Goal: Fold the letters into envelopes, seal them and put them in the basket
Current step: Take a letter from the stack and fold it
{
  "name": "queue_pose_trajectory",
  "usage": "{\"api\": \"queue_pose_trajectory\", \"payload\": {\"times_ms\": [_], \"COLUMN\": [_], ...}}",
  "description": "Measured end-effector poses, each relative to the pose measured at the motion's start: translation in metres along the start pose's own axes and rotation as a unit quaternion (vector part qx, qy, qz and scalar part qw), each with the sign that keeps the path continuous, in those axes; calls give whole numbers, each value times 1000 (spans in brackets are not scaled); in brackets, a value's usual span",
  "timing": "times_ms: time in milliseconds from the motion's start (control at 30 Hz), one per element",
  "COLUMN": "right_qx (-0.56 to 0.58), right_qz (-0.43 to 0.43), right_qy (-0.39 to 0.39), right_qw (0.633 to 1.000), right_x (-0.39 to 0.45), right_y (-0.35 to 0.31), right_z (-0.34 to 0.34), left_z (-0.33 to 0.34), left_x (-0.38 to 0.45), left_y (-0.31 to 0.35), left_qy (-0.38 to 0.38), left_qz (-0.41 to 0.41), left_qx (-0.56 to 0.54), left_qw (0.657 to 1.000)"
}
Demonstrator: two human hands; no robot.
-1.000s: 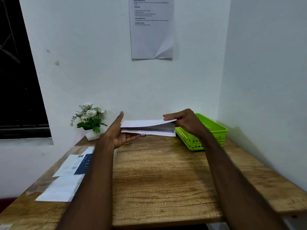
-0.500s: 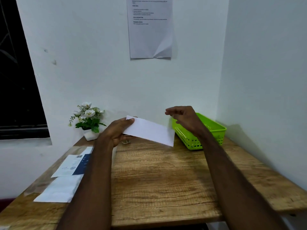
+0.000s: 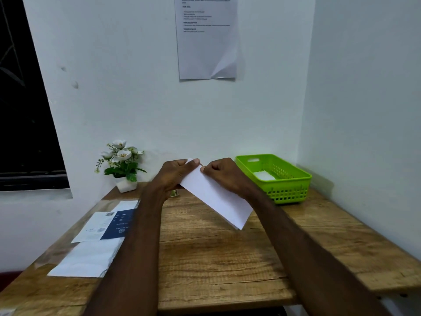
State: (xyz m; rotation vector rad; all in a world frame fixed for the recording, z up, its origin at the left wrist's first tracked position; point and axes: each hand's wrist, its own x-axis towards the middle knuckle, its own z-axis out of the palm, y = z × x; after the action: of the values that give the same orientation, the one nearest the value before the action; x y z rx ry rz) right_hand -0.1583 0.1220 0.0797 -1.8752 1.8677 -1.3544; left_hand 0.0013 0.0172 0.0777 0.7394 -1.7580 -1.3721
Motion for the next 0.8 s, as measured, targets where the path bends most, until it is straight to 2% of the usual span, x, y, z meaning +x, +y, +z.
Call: {"api": "queue_pose_trajectory", "payload": {"times_ms": [133, 267, 367, 467, 567, 700, 800], "right_qx": [13, 26, 21, 5, 40, 48, -14], "right_qz": [-2, 9, 46, 72, 106, 139, 171], "right_qy": [-27, -97, -146, -164, -182, -158, -113], "right_qw": [1000, 995, 988, 984, 977, 976, 979], "right_x": [-2, -5, -6, -7, -8, -9, -8], "right_y": [-1, 1, 4, 9, 17, 20, 20], "right_z": [-5, -18, -29, -40, -51, -58, -50], "left_z": [6, 3, -5, -17, -32, -43, -44], "left_x": [-2, -1, 1, 4, 11, 17, 13], "left_y": [2, 1, 0, -4, -11, -20, -26], "left_qy": [10, 35, 75, 111, 155, 191, 176], "left_qz": [26, 28, 10, -14, -55, -118, -145], "left_qx": [10, 8, -17, -62, -86, -73, -1], "left_qw": [1000, 999, 997, 992, 983, 972, 974]}}
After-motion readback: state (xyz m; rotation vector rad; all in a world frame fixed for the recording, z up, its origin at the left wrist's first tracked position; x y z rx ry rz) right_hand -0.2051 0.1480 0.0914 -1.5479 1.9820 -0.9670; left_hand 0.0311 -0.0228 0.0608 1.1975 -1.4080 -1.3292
